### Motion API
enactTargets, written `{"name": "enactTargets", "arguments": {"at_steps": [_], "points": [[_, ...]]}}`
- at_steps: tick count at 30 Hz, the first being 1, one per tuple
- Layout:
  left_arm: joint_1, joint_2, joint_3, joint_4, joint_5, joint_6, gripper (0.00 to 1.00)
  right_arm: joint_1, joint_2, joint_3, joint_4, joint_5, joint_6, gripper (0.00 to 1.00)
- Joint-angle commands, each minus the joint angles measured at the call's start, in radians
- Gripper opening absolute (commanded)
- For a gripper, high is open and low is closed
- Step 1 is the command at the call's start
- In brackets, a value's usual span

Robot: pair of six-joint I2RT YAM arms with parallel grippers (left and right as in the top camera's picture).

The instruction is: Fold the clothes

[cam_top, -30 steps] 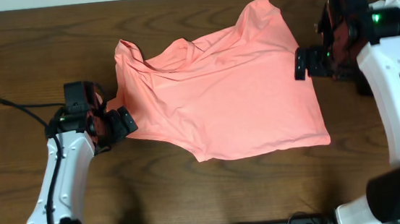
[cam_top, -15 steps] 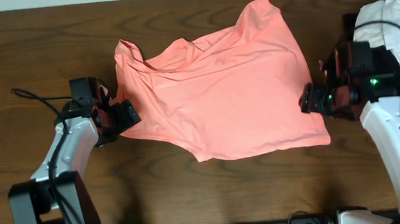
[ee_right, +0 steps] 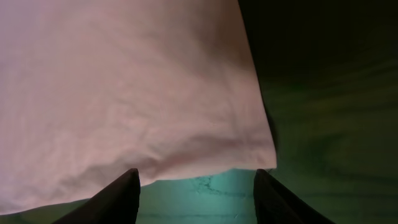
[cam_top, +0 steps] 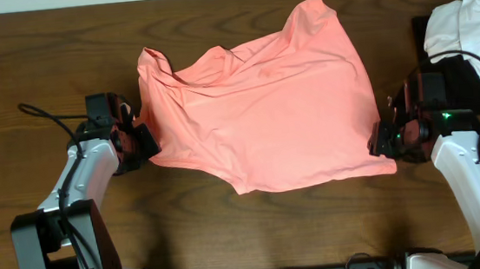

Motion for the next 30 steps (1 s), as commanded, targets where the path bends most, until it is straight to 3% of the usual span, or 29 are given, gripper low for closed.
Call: {"name": "enactTargets", "arguments": {"at_steps": [1,10,30], "points": [[0.004,0.01,0.0,-0.013,0.002,0.005,0.36,-0.011,-0.015,-0.015,0.005,0.01,0.029,0.56],[0.004,0.01,0.0,-0.077,-0.017,0.005,0.06,-0.011,-0.015,-0.046,-0.005,0.007,0.063,0.52],[0.164,0.005,0.0,-0.136,-0.017,-0.007,0.06,-0.012,-0.005,-0.215,0.234,0.041,0.247,0.52]]}}
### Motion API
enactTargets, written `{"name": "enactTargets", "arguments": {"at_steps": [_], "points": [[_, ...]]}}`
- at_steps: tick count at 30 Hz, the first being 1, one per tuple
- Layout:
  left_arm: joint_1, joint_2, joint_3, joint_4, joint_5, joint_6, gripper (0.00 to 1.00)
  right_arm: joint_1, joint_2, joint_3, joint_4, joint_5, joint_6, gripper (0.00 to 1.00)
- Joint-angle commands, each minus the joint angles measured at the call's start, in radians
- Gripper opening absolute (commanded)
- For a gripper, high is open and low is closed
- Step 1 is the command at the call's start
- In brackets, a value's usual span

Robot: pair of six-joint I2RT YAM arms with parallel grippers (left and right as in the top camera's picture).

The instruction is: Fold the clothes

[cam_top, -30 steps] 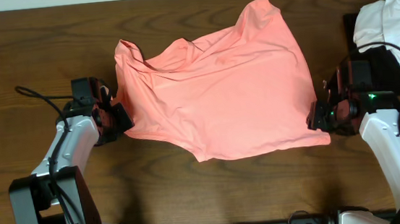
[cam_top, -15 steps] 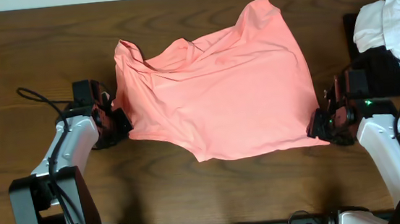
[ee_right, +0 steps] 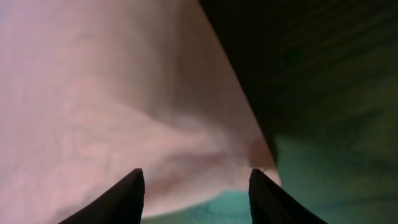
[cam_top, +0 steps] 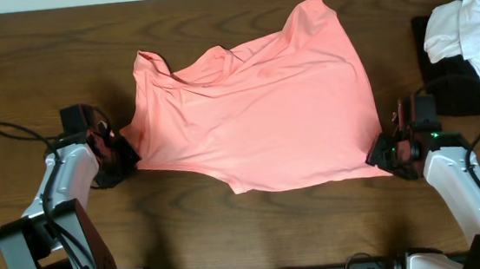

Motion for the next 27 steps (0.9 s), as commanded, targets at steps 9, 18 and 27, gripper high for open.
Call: {"name": "enactTargets", "arguments": {"at_steps": [9,18,27], "points": [[0.014,0.005,0.0,-0.005,-0.009,-0.005,0.06,-0.008,0.042,-0.032,0.025,0.01,0.05,0.5],[0.014,0.005,0.0,-0.004,-0.009,-0.005,0.06,-0.007,0.097,-0.032,0.014,-0.014,0.049,0.48],[0.014,0.006,0.0,-0.002,-0.01,-0.005,0.06,-0.007,0.154,-0.032,0.02,-0.042,0.049,0.48]]}}
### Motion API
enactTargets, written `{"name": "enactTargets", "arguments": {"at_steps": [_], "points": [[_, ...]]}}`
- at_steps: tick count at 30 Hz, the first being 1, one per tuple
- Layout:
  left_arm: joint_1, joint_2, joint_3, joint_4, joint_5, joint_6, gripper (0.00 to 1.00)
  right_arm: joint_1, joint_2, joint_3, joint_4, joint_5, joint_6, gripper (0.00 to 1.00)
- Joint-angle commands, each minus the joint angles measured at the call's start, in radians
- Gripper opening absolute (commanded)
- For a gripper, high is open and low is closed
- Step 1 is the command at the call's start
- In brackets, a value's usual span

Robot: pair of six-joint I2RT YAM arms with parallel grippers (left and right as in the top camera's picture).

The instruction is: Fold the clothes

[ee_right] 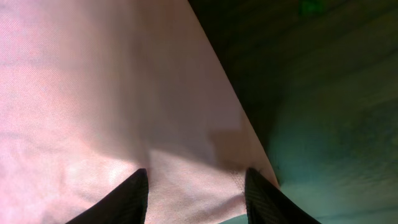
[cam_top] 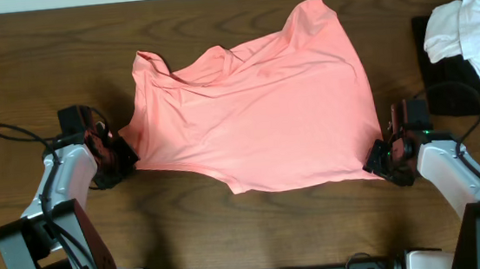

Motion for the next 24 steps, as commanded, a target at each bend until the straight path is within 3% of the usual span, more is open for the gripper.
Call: {"name": "enactTargets", "arguments": {"at_steps": [1,6,15,22,24], "points": [[0.006,0.005,0.0,-0.002,-0.009,-0.005,0.06,-0.007,0.04,-0.011,-0.002,-0.034,0.017,0.48],[0.006,0.005,0.0,-0.005,-0.009,-0.005,0.06,-0.004,0.045,-0.011,-0.046,-0.04,0.021,0.5],[0.006,0.005,0.0,-0.01,-0.009,-0.005,0.06,0.013,0.045,-0.011,-0.001,-0.029,0.234,0.49],[0.006,0.005,0.0,-0.012,-0.009,-0.005,0.06,0.074,0.046,-0.011,0.039,-0.027,0.272,0.37],[0.006,0.005,0.0,-0.012,-0.009,-0.005,0.06,0.093,0.046,-0.011,0.045,-0.02,0.272,0.26]]}}
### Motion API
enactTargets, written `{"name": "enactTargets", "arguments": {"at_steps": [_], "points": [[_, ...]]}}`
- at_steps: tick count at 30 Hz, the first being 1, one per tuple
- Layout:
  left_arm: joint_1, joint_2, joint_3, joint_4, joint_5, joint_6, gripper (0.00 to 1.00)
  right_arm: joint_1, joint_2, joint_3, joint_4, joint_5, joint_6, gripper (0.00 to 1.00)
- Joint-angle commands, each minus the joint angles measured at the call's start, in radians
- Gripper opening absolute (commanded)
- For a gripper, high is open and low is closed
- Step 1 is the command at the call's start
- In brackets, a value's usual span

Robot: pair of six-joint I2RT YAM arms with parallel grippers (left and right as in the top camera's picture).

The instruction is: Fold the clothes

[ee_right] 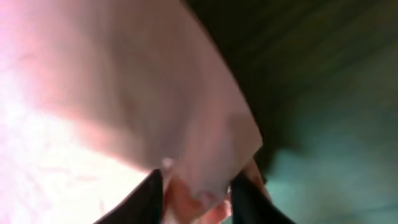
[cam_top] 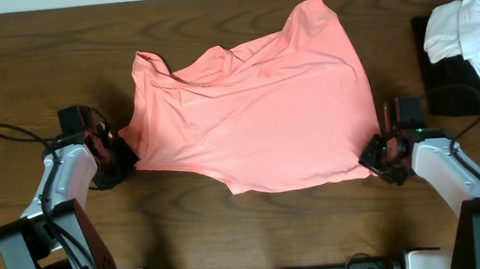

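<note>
A salmon-pink shirt (cam_top: 255, 107) lies spread and rumpled on the wooden table (cam_top: 41, 47), collar end toward the left. My left gripper (cam_top: 129, 160) sits at the shirt's lower-left edge, where the cloth draws to a point into its jaws. My right gripper (cam_top: 371, 160) is at the shirt's lower-right corner. In the right wrist view the pink cloth (ee_right: 124, 81) fills the frame, and its corner is bunched between the dark fingers (ee_right: 154, 198) of the right gripper (ee_right: 196, 199), which stand close together on it.
A white garment (cam_top: 467, 20) lies crumpled on a black mat (cam_top: 454, 90) at the right edge of the table. A black rail runs along the front edge. Bare wood lies in front of the shirt and to its left.
My right gripper has shifted slightly left onto the shirt's lower-right corner and its fingers have come together on the cloth. The left arm and the shirt's outline are unchanged.
Both grippers were at the shirt's lower side corners, the right one open before the hem. Then the left gripper was further left with the shirt's left edge drawn out. The right stayed open over the corner, and now it grips that corner.
</note>
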Motion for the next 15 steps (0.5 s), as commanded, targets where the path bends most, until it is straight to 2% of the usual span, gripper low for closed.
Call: {"name": "enactTargets", "arguments": {"at_steps": [1,4,7,15], "points": [[0.006,0.005,0.0,-0.005,-0.01,-0.005,0.06,0.044,0.028,-0.022,0.013,-0.016,0.037,0.23],[0.006,0.005,0.0,-0.003,-0.011,-0.005,0.06,0.056,0.028,-0.022,0.018,0.006,0.037,0.1],[0.006,0.005,0.0,0.002,-0.021,-0.005,0.06,0.052,0.028,-0.022,0.022,0.032,0.036,0.01],[0.006,-0.037,0.002,-0.019,-0.046,-0.008,0.06,-0.016,-0.009,0.027,-0.016,0.043,0.002,0.01]]}}
